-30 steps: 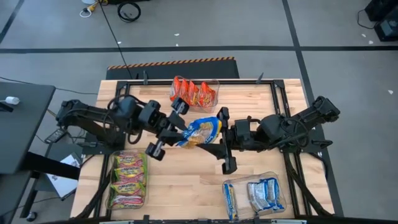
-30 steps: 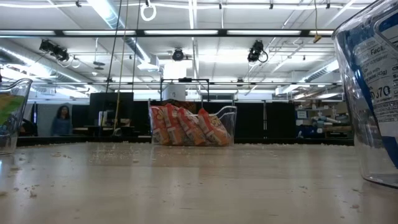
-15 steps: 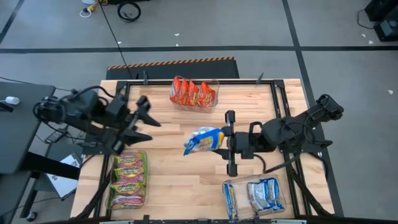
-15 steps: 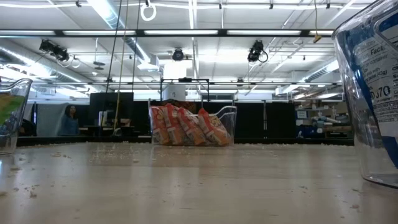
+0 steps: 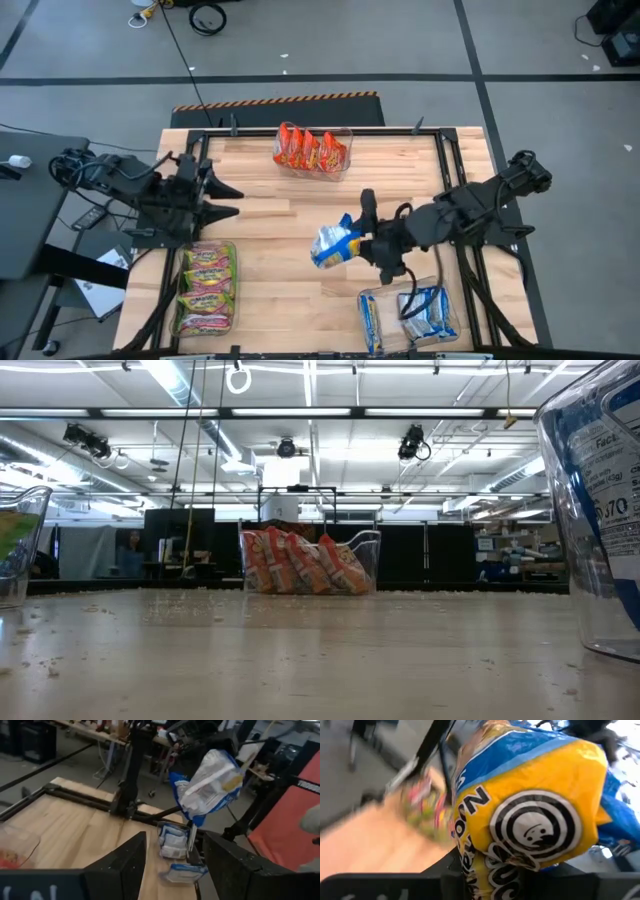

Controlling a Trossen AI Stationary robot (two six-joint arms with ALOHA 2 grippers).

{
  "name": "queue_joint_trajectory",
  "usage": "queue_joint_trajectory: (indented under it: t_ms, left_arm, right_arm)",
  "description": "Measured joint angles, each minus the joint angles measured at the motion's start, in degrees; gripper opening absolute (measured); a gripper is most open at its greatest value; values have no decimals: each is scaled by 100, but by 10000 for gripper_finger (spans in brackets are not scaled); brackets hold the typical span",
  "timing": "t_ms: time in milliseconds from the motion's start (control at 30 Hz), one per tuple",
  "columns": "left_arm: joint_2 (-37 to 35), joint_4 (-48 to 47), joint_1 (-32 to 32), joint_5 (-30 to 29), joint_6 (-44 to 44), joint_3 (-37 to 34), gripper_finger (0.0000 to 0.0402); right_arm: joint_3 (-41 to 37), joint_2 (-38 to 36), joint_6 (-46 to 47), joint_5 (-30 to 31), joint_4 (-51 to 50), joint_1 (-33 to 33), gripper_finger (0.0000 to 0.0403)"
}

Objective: Sort Maruchan noodles
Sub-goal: Put the blue noodle pack into the bottom right transparent bin

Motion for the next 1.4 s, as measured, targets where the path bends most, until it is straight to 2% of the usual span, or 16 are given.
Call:
queue_joint_trajectory:
  t_ms: [100, 433, 633, 767, 867, 1100, 1200, 1267, 1400]
  left_arm:
    - [-9, -267, 3, -138, -127, 0, 199]
    - [-9, -588, 3, -232, -638, 0, 199]
    - [-7, -923, 5, -241, -1109, 0, 199]
    - [9, -1082, 5, -254, -1300, 0, 199]
    - [31, -1067, 7, -385, -1298, 4, 199]
    - [134, -1059, 7, -595, -1267, 4, 199]
    - [166, -1055, 7, -601, -1269, 4, 199]
    - [164, -1031, 5, -649, -1255, 4, 199]
    - [164, -1030, 5, -679, -1290, 4, 199]
  right_arm:
    - [101, 102, -609, 56, -553, 109, 116]
    - [119, 733, -2971, 300, -1152, 762, 116]
    - [117, 977, -3553, 442, -1586, 1149, 116]
    - [93, 1007, -3590, 395, -2001, 1372, 116]
    - [88, 1061, -3570, 207, -2673, 1484, 116]
    - [17, 1063, -2870, -978, -4217, 1825, 116]
    - [-295, 1127, -2447, -1507, -3960, 2053, 116]
    - [-580, 1277, -2246, -1581, -3537, 2203, 116]
    - [-902, 1647, -1796, -1050, -2926, 2375, 116]
